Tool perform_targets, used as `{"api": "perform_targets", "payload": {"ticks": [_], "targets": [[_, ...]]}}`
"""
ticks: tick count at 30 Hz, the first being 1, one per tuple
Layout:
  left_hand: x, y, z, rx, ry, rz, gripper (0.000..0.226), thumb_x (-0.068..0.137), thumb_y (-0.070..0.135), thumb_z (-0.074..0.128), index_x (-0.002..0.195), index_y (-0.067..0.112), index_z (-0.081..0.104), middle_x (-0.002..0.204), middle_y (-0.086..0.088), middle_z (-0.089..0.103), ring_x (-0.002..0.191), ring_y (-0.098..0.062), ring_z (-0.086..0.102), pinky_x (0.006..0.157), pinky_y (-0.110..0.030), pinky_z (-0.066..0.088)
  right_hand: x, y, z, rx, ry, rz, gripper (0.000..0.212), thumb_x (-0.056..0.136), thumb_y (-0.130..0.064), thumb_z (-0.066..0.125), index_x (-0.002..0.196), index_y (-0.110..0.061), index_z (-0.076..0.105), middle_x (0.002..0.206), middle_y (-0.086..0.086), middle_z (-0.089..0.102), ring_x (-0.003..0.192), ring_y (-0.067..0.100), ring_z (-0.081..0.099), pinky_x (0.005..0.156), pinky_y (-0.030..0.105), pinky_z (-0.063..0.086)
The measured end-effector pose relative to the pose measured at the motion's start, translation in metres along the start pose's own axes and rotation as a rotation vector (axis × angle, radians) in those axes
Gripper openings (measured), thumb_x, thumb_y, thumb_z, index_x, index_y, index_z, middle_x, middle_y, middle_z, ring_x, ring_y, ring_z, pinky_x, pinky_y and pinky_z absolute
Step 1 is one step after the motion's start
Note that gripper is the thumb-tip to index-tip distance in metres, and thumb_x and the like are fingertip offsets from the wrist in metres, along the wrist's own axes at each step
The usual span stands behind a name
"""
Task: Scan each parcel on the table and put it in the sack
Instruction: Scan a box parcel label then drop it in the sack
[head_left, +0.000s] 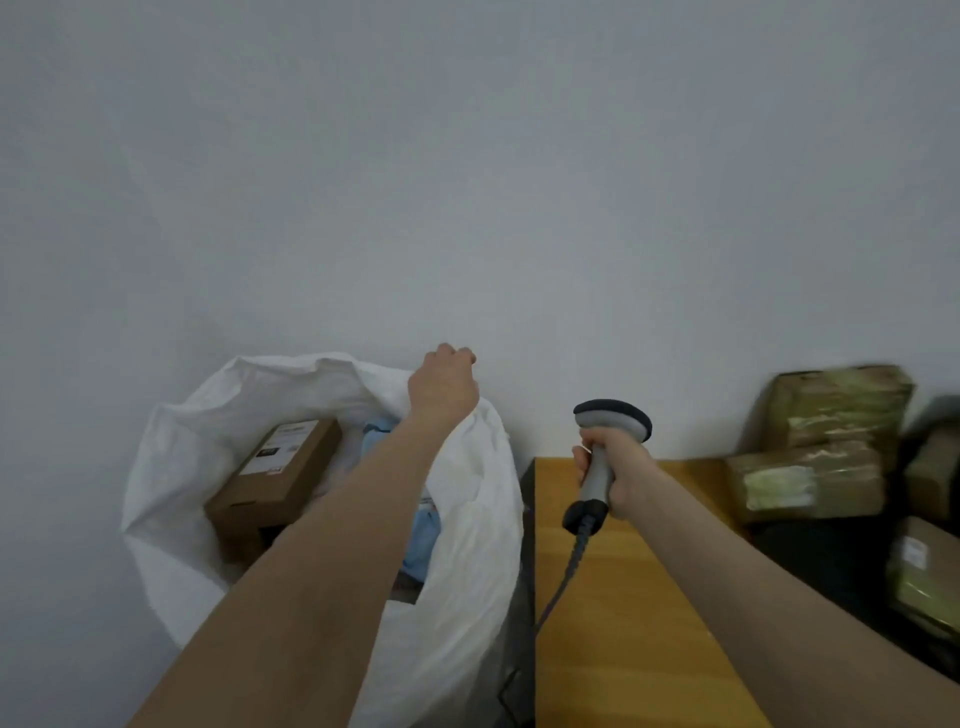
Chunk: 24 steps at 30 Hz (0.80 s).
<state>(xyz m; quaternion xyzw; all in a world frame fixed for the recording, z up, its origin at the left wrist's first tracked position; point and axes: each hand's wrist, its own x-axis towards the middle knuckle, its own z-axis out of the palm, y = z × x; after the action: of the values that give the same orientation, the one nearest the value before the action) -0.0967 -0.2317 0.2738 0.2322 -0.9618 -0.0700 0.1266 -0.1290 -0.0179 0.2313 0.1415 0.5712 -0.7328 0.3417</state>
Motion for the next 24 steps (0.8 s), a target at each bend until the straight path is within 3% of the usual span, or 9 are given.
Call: {"api": "perform_targets", "payload": {"ticks": [4, 10, 15, 20, 24], "targets": [[-0.026, 0.084, 0.023, -0.024, -0.087, 0.129, 0.039, 0.094, 0.014, 0.044, 0.133, 0.015, 0.047, 0.133, -0.010, 0.044, 0.120, -0.026, 0.045, 0.088, -0.038, 0.044, -0.022, 0.003, -0.057, -0.017, 0.020, -0.062, 0.010, 0.093, -0.012, 0.058, 0.090, -0.007, 0.050, 0.052, 0.006, 0.048, 0.039, 0.017, 0.041, 0.044, 0.027, 0.037], [-0.082, 0.210, 0.065, -0.076, -0.277, 0.230, 0.046, 0.095, 0.015, 0.046, 0.140, 0.014, 0.041, 0.138, -0.011, 0.040, 0.125, -0.027, 0.042, 0.097, -0.040, 0.044, -0.058, -0.005, -0.174, 0.030, 0.215, -0.129, 0.005, 0.092, -0.007, 0.058, 0.091, -0.003, 0.055, 0.053, 0.008, 0.049, 0.042, 0.018, 0.043, 0.044, 0.028, 0.037], [-0.123, 0.305, 0.093, -0.087, -0.328, 0.310, 0.045, 0.095, 0.020, 0.049, 0.139, 0.015, 0.042, 0.135, -0.011, 0.041, 0.124, -0.028, 0.043, 0.096, -0.040, 0.043, -0.083, -0.014, -0.276, 0.072, 0.373, -0.123, 0.010, 0.091, -0.009, 0.061, 0.084, -0.002, 0.059, 0.059, 0.008, 0.056, 0.046, 0.016, 0.049, 0.047, 0.028, 0.043], [-0.141, 0.374, 0.125, -0.070, -0.375, 0.370, 0.044, 0.091, 0.019, 0.051, 0.134, 0.015, 0.046, 0.129, -0.010, 0.045, 0.120, -0.029, 0.045, 0.091, -0.041, 0.046, -0.092, -0.030, -0.348, 0.118, 0.476, -0.129, 0.009, 0.090, -0.009, 0.063, 0.085, -0.002, 0.060, 0.057, 0.009, 0.058, 0.047, 0.016, 0.052, 0.049, 0.029, 0.045], [-0.128, 0.410, 0.152, -0.061, -0.416, 0.391, 0.045, 0.091, 0.021, 0.053, 0.134, 0.014, 0.047, 0.130, -0.010, 0.046, 0.120, -0.029, 0.047, 0.093, -0.040, 0.047, -0.077, -0.049, -0.389, 0.139, 0.532, -0.136, 0.011, 0.087, -0.009, 0.065, 0.080, -0.002, 0.060, 0.043, 0.005, 0.056, 0.041, 0.015, 0.052, 0.046, 0.026, 0.045]]}}
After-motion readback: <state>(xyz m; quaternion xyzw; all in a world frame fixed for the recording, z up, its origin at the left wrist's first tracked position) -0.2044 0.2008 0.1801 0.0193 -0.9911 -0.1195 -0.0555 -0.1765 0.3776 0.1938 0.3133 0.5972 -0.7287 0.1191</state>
